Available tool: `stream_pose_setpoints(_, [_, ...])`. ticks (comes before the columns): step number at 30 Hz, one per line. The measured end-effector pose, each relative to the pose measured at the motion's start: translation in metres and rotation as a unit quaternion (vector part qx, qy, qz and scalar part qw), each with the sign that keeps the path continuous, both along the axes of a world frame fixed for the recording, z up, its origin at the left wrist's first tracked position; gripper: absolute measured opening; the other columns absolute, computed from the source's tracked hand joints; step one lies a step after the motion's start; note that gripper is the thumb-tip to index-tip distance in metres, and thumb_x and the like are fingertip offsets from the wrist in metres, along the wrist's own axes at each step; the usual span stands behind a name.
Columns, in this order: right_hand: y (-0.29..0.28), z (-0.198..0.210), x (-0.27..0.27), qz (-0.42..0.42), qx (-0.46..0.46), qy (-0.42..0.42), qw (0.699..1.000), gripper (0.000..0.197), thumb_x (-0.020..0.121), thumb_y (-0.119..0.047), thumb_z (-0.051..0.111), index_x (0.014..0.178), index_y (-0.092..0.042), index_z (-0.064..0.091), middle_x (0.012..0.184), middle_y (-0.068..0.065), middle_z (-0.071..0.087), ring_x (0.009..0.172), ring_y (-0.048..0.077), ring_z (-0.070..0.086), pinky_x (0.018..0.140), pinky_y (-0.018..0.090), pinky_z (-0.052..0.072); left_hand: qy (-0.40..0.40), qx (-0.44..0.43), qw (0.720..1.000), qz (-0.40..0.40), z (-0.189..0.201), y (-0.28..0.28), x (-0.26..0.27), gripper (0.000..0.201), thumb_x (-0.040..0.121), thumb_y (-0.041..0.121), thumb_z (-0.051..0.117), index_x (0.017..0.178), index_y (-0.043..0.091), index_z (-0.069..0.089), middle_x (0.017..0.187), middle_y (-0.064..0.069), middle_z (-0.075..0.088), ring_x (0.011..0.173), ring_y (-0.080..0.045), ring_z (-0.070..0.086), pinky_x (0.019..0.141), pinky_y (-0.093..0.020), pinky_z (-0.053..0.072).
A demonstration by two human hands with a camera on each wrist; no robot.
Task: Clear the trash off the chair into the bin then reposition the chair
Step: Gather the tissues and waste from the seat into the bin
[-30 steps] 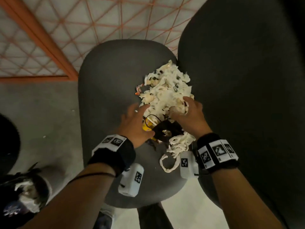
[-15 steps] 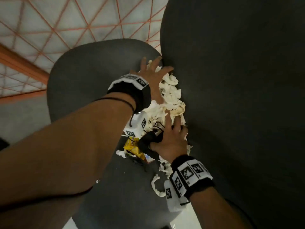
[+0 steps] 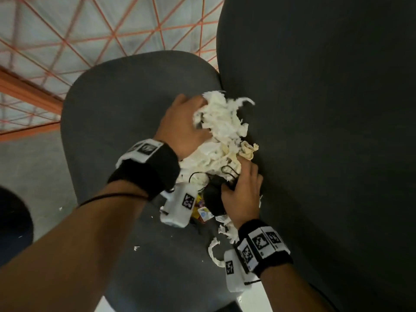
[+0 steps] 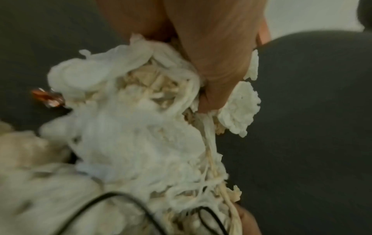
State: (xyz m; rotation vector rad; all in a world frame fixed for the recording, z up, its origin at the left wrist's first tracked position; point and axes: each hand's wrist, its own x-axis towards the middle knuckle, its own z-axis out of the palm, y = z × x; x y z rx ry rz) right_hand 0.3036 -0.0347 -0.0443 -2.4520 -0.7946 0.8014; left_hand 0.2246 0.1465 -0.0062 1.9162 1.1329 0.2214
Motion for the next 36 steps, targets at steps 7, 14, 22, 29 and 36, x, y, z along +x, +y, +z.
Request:
stream_pose_setpoints(7, [0.011, 0.0, -0.005, 0.099, -0.12, 0.041, 0.987, 0.105, 0.062, -0.047, 0.077, 0.146, -0.023, 0.02, 0.153, 0.005, 0.018, 0.131, 0.038, 0.02, 0.107, 0.049, 0.032, 0.276, -0.072, 0.94, -0.188, -0.015, -0.055, -0.052, 0.085, 0.071, 0.049, 0.07, 0.144, 0.036, 0.027, 0.16, -0.003, -0.002, 0.145, -0.039, 0.003, 0.113, -0.056, 0.026])
stream_pose_setpoints(14, [0.015, -0.007, -0.004, 0.023, -0.069, 0.061, 0.996, 0.065, 0.075, -0.027, 0.07, 0.135, -0.025, 0.045, 0.145, 0.008, 0.034, 0.13, 0.039, 0.032, 0.109, 0.045, 0.029, 0.257, -0.087, 0.952, -0.141, -0.04, -0.087, -0.045, 0.085, 0.076, 0.037, 0.067, 0.142, 0.045, 0.013, 0.147, -0.01, 0.014, 0.131, -0.041, 0.024, 0.1, -0.052, 0.04])
stream_pose_setpoints(22, [0.012, 0.04, -0.002, -0.08, 0.138, 0.387, 0.908, 0.086, 0.077, 0.0, 0.072, 0.14, -0.045, 0.035, 0.138, -0.007, 0.055, 0.124, 0.011, 0.056, 0.099, 0.037, 0.049, 0.11, -0.033, 0.991, -0.073, -0.026, -0.098, -0.059, 0.05, 0.079, 0.049, 0.025, 0.124, 0.031, 0.036, 0.124, -0.006, 0.045, 0.099, -0.031, 0.042, 0.084, -0.042, 0.043])
stream_pose_setpoints(29, [0.003, 0.099, 0.003, -0.107, 0.164, 0.579, 0.792, 0.075, 0.063, -0.024, 0.081, 0.132, -0.012, 0.054, 0.123, 0.013, 0.067, 0.111, 0.026, 0.065, 0.086, 0.036, 0.057, -0.046, -0.043, 0.998, -0.015, 0.037, -0.113, -0.049, 0.054, 0.078, 0.051, 0.036, 0.128, 0.032, 0.026, 0.123, -0.013, 0.043, 0.106, -0.035, 0.046, 0.091, -0.047, 0.046])
stream_pose_setpoints(36, [-0.001, 0.12, -0.015, -0.058, 0.188, 0.501, 0.843, 0.061, 0.08, -0.027, 0.067, 0.138, -0.022, 0.049, 0.133, 0.005, 0.062, 0.125, 0.023, 0.057, 0.099, 0.037, 0.049, -0.085, -0.076, 0.993, 0.008, 0.054, -0.14, -0.054, 0.066, 0.07, 0.032, 0.058, 0.128, 0.029, 0.025, 0.126, -0.011, 0.034, 0.113, -0.036, 0.039, 0.092, -0.049, 0.046])
